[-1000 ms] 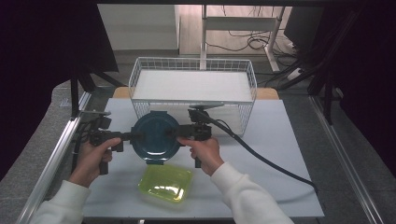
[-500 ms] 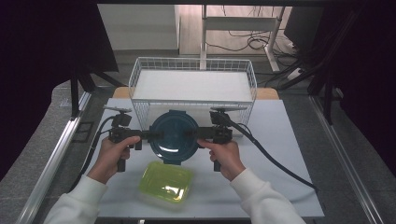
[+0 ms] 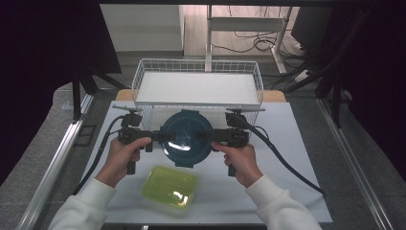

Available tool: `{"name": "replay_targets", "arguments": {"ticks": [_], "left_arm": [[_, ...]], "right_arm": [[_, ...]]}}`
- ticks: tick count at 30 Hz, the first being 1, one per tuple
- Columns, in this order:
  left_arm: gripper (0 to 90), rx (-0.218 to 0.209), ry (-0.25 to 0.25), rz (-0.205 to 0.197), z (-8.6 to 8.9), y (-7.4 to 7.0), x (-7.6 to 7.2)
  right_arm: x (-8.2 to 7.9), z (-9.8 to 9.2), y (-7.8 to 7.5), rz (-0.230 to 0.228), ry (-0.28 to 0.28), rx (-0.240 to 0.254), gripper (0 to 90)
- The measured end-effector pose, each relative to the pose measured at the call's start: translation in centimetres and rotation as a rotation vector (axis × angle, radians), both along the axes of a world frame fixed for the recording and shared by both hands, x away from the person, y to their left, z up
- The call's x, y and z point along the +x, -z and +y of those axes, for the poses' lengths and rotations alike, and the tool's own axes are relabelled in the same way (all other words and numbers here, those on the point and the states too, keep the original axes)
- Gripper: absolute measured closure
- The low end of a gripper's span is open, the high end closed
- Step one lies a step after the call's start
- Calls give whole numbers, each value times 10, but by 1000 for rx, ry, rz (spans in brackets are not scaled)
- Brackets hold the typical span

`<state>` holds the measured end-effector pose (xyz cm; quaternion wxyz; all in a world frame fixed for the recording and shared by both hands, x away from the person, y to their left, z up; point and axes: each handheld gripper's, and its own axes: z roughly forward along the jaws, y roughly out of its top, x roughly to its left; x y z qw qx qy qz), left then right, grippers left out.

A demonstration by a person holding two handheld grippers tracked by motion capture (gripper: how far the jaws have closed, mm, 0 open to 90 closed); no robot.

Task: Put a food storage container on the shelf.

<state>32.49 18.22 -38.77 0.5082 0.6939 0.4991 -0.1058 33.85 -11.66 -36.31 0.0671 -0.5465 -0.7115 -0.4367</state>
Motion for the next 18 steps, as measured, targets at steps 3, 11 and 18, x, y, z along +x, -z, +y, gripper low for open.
{"name": "replay_targets", "arguments": {"ticks": [3,11,18], "left_arm": [[387,-5,2,0,-4,-4,1],[387,-8,5,-8,-12,-14,5],[389,-4,12,-21,-17,-26,11]], "right_arm": [[0,-3,-5,-7,3,-3,315],[0,-12,-15,-20,15,-2,315],[4,-19,-25,-30,23,9,315]]}}
